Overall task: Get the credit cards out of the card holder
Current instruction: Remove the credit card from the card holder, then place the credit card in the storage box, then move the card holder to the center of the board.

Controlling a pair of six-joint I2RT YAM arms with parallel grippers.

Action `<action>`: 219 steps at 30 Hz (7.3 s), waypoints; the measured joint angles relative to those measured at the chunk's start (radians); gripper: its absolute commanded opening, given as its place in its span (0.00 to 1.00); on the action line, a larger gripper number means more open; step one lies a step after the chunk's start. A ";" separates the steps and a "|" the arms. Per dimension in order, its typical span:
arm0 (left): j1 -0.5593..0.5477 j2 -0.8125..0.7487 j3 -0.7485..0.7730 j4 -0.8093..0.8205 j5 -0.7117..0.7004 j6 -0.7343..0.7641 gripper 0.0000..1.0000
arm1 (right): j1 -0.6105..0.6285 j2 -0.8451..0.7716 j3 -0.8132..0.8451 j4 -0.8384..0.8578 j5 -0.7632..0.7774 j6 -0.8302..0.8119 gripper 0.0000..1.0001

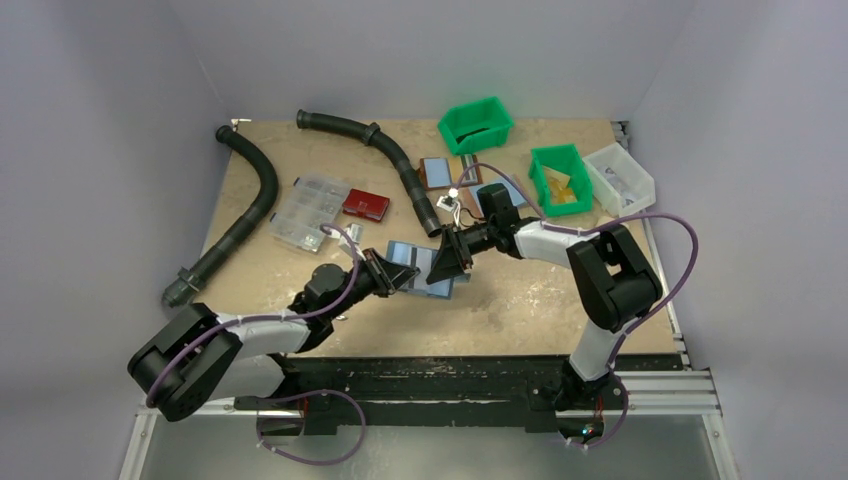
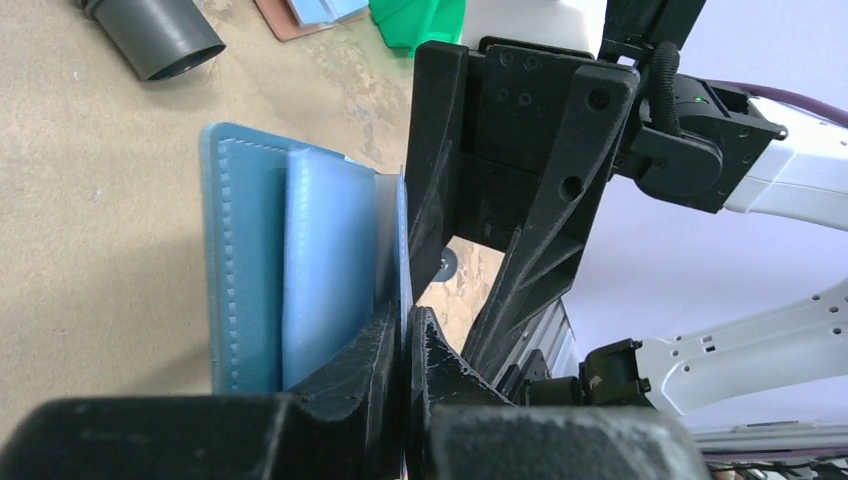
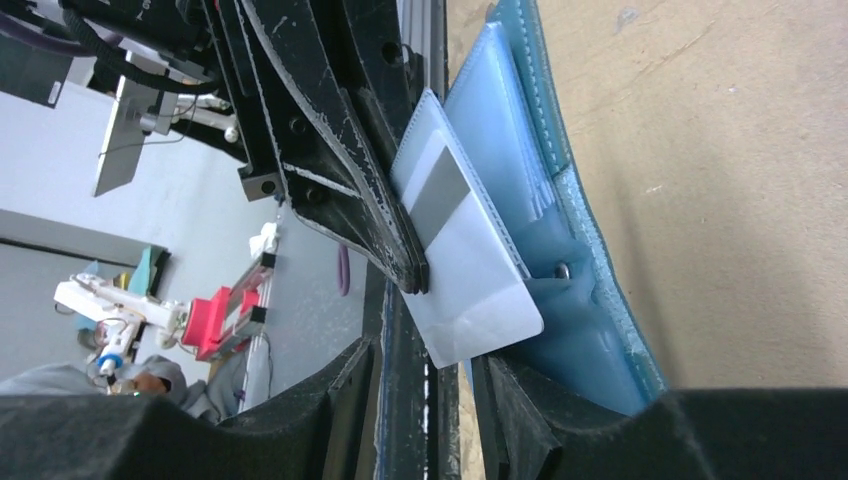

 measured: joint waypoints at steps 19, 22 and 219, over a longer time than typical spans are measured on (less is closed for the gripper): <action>0.002 -0.069 -0.016 -0.043 -0.026 -0.013 0.29 | -0.014 0.008 -0.017 0.026 -0.013 0.039 0.00; 0.003 -0.109 -0.016 -0.092 -0.042 -0.008 0.23 | -0.018 0.011 -0.014 0.002 -0.010 0.010 0.00; 0.113 -0.094 0.687 -1.370 -0.166 0.739 0.79 | -0.615 -0.483 0.007 -0.377 0.259 -0.485 0.80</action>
